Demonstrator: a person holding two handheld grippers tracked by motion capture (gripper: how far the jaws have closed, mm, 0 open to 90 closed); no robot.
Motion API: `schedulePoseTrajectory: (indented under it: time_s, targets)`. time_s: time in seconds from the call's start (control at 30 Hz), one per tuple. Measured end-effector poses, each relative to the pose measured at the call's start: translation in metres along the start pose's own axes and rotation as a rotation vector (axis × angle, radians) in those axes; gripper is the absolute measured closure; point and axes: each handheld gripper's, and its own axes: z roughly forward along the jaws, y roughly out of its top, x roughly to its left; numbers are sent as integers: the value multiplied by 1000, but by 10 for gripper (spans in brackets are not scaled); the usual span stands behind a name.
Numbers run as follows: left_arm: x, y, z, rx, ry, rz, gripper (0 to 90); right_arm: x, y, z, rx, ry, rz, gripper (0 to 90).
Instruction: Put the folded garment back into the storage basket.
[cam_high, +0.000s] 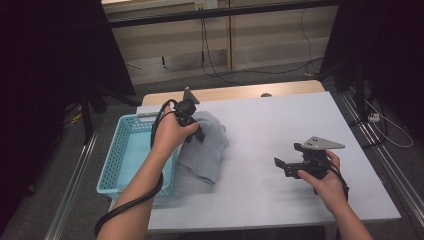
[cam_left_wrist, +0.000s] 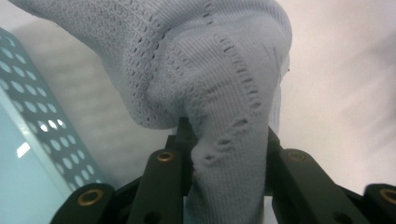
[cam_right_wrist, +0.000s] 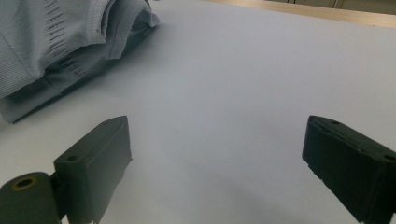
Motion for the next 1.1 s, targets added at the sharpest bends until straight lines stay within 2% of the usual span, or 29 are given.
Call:
schedulePoseTrajectory:
  time_s: [0.73,1.1]
  targets:
    - [-4,16,-26,20,15,22,718,0,0,0,-2,2,-5,73]
    - [-6,25,-37,22,40,39,718,-1,1,-1,-3,2,-2,73]
